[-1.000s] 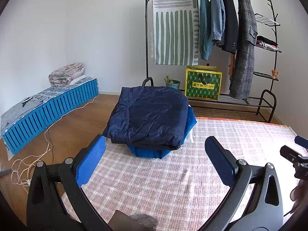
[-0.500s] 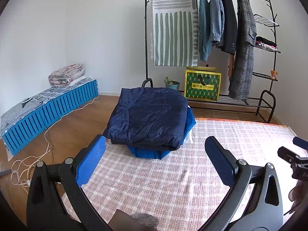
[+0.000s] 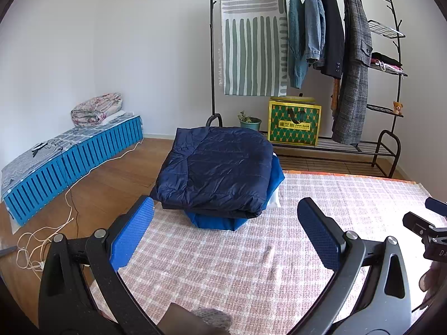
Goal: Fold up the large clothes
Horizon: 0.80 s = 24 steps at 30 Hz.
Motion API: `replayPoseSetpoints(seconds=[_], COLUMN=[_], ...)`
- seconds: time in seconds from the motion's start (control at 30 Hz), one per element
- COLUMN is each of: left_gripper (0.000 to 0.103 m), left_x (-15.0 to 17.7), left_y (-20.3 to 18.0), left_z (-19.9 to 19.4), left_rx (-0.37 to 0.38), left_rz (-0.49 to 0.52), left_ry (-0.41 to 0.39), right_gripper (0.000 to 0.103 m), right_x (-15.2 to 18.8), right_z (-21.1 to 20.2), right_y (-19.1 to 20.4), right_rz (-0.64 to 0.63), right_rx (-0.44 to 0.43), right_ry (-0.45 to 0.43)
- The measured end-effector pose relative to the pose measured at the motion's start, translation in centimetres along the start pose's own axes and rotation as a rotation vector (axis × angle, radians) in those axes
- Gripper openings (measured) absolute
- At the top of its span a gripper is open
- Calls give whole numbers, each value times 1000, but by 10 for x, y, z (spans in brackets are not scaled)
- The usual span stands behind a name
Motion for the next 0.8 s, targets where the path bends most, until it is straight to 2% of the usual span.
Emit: replayPoseSetpoints(seconds=[0.63, 0.8], left_gripper=[103, 103], left_x=[-1, -2], left_y=[1, 1], left_z=[-4, -7], left_rx=[2, -16], left_rz=[-5, 15], left_ry=[2, -22], right_gripper=[103, 103], right_x=[3, 4], right_z=[2, 2], right_y=[1, 1], right_rz=[-5, -5], right_rx=[-3, -4], right_ry=[8, 12])
Point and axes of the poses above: each gripper's, at about its wrist camera, not at the fingertips, and z roughly the way its jaws point, y to its left, x to its underside, the point moved 9 cm from there along z, roughly the way its jaws point, and after that the axes turned 8 degrees about y, right-handed, at the moved point
